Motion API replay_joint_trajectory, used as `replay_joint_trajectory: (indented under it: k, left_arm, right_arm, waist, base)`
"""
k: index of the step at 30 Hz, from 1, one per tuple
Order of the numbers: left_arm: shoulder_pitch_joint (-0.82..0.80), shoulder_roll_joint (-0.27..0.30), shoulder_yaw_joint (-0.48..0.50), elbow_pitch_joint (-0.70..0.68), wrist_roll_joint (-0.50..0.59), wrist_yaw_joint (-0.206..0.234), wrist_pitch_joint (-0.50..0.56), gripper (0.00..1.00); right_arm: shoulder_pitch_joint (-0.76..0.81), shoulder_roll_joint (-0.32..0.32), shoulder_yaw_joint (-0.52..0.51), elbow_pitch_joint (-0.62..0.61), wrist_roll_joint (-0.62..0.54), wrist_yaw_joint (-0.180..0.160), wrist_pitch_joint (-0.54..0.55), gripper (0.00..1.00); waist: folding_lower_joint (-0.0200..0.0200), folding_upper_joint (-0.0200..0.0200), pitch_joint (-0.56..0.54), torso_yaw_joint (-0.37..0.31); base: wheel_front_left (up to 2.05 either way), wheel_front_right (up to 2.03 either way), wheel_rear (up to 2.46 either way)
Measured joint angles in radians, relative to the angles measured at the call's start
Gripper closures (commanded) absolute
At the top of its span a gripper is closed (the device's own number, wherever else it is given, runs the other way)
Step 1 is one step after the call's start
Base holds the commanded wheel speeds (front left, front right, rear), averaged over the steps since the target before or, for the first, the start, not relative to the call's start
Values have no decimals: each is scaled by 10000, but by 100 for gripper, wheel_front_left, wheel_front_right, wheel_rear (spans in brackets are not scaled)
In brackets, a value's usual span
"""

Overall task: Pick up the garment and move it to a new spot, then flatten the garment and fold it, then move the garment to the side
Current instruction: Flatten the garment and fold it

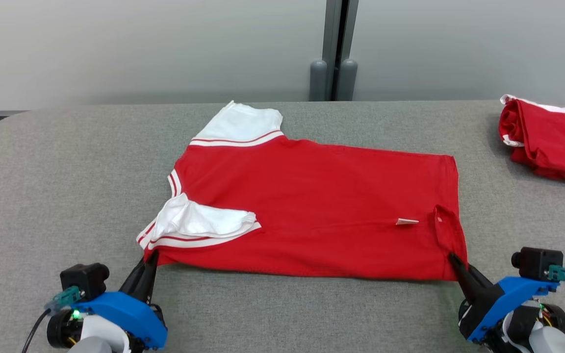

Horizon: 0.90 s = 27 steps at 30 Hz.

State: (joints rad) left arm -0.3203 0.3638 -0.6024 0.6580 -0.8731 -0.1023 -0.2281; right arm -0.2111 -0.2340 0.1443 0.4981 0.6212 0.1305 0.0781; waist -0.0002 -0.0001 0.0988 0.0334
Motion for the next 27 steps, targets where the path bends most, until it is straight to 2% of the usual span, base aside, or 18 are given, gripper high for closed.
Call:
replay_joint_trajectory:
  k: [7, 16, 23, 24, 25, 26, 27]
  left_arm:
    - [1447, 552, 132, -1776, -251, 727, 105, 100]
    - [3316, 1210, 238, -4073, -499, 1887, 437, 100]
    - [3958, 1319, -10, -4861, -510, 2240, 786, 100]
    - [3974, 1308, -50, -4865, -510, 2255, 815, 65]
    - [3975, 1294, -58, -4865, -477, 2265, 777, 24]
    - [3971, 1289, -44, -4857, -441, 2297, 717, 0]
    - [3959, 1281, -27, -4836, -403, 2311, 663, 0]
  right_arm:
    - [1290, -6, -284, -1166, 153, 0, 194, 100]
    - [3267, 157, -1009, -2972, 31, 0, 817, 100]
    - [3900, 594, -1421, -3643, -222, 0, 1467, 100]
    - [3907, 665, -1436, -3661, -245, 0, 1551, 59]
    - [3917, 721, -1438, -3670, -278, 0, 1643, 0]
    - [3927, 765, -1471, -3685, -330, 0, 1653, 0]
    - [3934, 790, -1530, -3710, -420, 0, 1659, 0]
  waist:
    - [0, 0, -305, 165]
    - [1, 0, -488, 313]
    - [1, 0, -467, 301]
    - [1, 0, -469, 300]
    - [1, 0, -470, 299]
    - [1, 0, -473, 297]
    - [2, -1, -477, 295]
  base:
    - [0, 0, 0]
    - [0, 0, 0]
    - [0, 0, 0]
    - [0, 0, 0]
    - [0, 0, 0]
    - [0, 0, 0]
    - [0, 0, 0]
